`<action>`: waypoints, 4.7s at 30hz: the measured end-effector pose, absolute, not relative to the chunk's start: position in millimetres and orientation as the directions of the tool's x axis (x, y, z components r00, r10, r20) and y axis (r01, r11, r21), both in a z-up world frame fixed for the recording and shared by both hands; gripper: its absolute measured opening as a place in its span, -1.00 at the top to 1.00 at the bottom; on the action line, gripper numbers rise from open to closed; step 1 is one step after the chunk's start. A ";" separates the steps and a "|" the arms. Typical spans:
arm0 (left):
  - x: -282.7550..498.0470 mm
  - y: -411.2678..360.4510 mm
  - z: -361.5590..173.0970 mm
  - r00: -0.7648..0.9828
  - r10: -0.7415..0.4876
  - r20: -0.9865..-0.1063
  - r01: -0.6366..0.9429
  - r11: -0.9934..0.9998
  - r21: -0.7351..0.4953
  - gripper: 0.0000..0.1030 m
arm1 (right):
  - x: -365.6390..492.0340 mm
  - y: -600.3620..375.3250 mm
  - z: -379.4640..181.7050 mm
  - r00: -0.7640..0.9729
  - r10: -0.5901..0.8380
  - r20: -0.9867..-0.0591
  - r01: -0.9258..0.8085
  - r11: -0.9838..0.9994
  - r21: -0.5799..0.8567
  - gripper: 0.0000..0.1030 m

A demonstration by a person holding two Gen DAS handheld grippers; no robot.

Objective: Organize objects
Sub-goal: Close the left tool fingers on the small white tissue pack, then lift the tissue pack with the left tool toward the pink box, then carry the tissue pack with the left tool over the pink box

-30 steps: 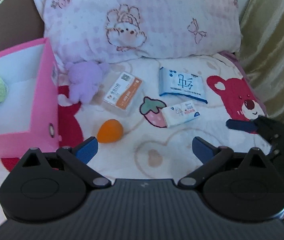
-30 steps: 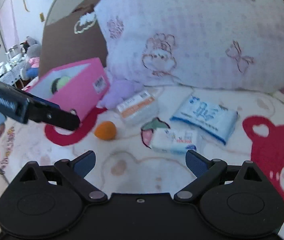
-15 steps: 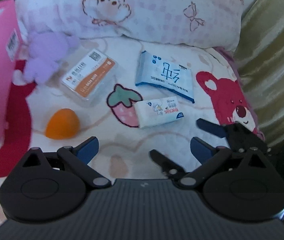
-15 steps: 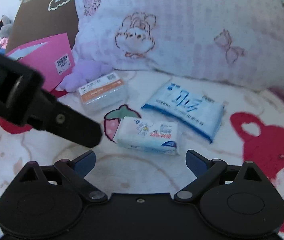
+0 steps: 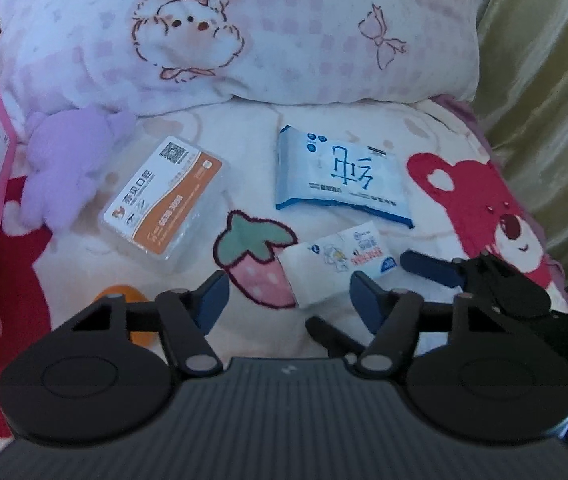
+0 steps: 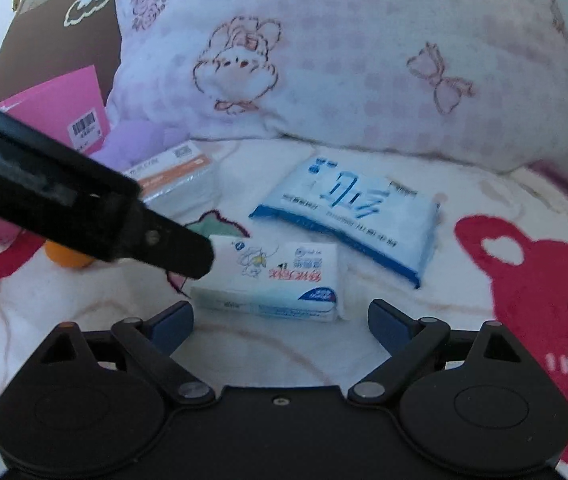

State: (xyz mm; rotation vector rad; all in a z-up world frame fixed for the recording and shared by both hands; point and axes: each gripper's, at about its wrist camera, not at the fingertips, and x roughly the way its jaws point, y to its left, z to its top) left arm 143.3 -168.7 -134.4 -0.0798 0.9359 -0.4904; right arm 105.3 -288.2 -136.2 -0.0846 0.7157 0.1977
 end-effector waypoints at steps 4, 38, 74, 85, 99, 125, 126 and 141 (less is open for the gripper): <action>152.7 -168.3 -146.1 0.477 -0.499 -0.723 0.350 0.863 -0.365 -0.09 | 105.2 -293.1 -135.0 0.750 0.184 -0.635 -0.227 0.974 0.014 -0.85; 145.0 -174.1 -163.8 0.403 -0.487 -0.775 0.235 0.873 -0.427 0.49 | 105.5 -288.6 -147.6 0.718 0.254 -0.648 -0.288 0.956 0.057 -0.62; 73.8 -117.4 -115.0 0.419 -0.406 -0.812 0.176 0.914 -0.366 0.48 | 63.3 -256.2 -106.2 0.581 0.446 -0.680 -0.410 0.883 0.228 -0.66; 65.8 -84.3 -112.6 0.422 -0.437 -0.795 0.119 0.895 -0.429 0.49 | 45.6 -237.8 -99.5 0.542 0.477 -0.692 -0.475 0.853 0.216 -0.65; 46.1 -51.2 -93.6 0.426 -0.411 -0.806 0.150 0.910 -0.385 0.43 | 15.5 -210.9 -80.5 0.553 0.491 -0.673 -0.511 0.838 0.191 -0.34; 43.5 -13.8 -13.6 0.416 -0.428 -0.802 0.270 0.901 -0.340 0.42 | 14.5 -170.5 2.5 0.571 0.444 -0.691 -0.539 0.837 0.092 -0.07; 41.7 -11.9 -11.9 0.414 -0.424 -0.805 0.272 0.902 -0.335 0.42 | 14.8 -167.9 4.5 0.564 0.443 -0.697 -0.541 0.836 0.094 -0.07; 32.6 36.7 37.6 0.463 -0.324 -0.825 0.242 0.942 -0.234 0.45 | 25.7 -119.5 41.8 0.487 0.524 -0.699 -0.573 0.795 0.198 -0.07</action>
